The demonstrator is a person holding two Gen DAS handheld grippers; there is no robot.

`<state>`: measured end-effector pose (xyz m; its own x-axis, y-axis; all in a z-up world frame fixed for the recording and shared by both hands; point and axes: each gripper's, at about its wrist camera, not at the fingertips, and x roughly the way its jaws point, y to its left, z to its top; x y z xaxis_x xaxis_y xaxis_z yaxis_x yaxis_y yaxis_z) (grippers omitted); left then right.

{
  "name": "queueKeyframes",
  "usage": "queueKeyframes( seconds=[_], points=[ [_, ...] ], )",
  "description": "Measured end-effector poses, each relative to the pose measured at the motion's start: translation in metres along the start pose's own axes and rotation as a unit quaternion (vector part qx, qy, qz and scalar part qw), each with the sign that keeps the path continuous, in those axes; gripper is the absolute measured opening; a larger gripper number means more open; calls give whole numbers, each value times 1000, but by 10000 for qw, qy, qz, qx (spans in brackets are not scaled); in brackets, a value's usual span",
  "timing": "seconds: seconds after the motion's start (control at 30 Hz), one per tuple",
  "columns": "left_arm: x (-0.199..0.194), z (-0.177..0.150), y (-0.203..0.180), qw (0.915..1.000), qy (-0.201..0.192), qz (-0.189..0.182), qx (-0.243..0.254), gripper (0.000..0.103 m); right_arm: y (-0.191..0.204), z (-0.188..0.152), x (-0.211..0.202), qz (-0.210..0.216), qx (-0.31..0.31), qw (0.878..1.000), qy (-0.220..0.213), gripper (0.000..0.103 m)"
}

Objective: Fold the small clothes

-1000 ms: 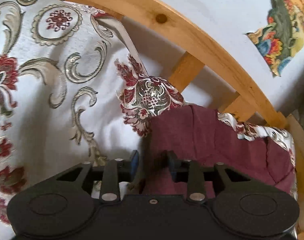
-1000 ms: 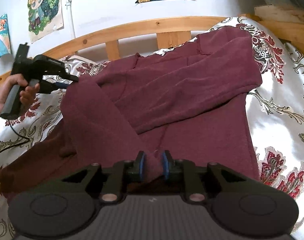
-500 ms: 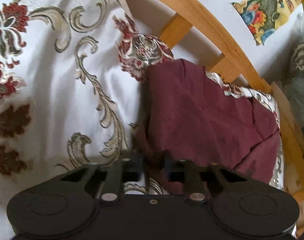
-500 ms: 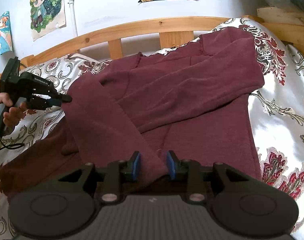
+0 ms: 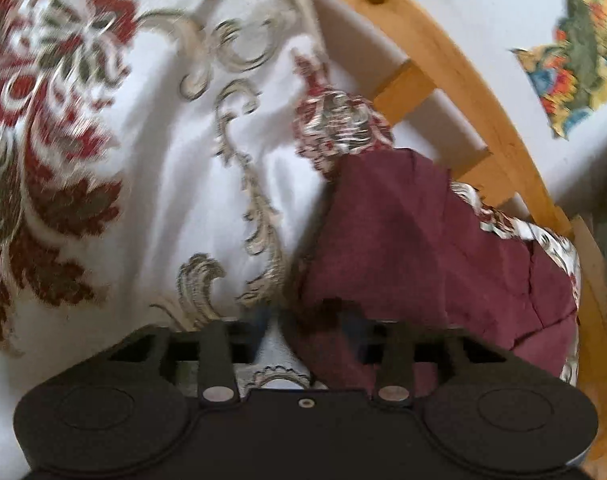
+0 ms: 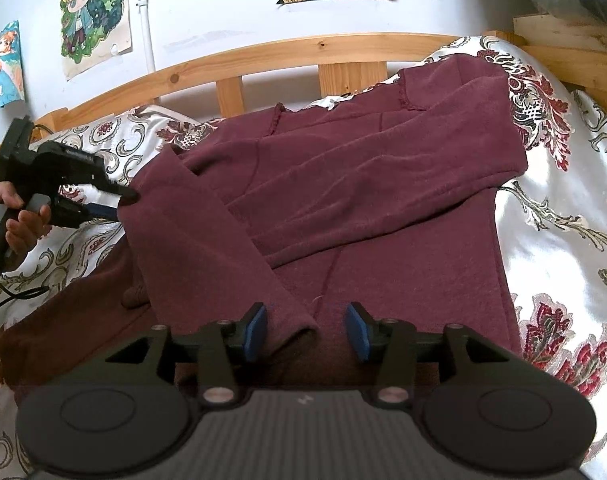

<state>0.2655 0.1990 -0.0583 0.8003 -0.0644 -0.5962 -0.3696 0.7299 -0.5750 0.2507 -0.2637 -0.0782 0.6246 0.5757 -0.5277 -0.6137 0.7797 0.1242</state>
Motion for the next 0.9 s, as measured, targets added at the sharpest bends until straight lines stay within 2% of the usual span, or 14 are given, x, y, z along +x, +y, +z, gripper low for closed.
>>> queueKeyframes(
  seconds=[0.03,0.13,0.33,0.47,0.53,0.67,0.77,0.9],
  points=[
    [-2,-1,-6,9998,-90,65,163,69,0,0,0,-6,-8,10000,1,53],
    [-5,-3,-22,9966,-412,353,628,81,2,0,0,-28,-57,10000,-10,56],
    [22,5,-45,9853,-545,1322,932,83,14,-3,-2,-182,-448,9988,-40,63],
    [43,6,-60,9729,-379,1858,1321,88,19,-5,-1,-248,-634,9977,16,68],
    [42,3,-62,9697,-403,1935,1435,88,20,-5,-2,-245,-633,9977,22,72],
    [22,0,-50,9759,-382,1844,1103,91,18,-3,-5,-248,-609,9978,-13,84],
    [-3,-9,-42,9754,-381,1933,990,92,18,0,-10,-277,-633,9976,-100,91],
    [-48,-31,-35,9714,-474,1991,1201,100,23,3,-22,-423,-860,9951,-231,97]
  ],
)
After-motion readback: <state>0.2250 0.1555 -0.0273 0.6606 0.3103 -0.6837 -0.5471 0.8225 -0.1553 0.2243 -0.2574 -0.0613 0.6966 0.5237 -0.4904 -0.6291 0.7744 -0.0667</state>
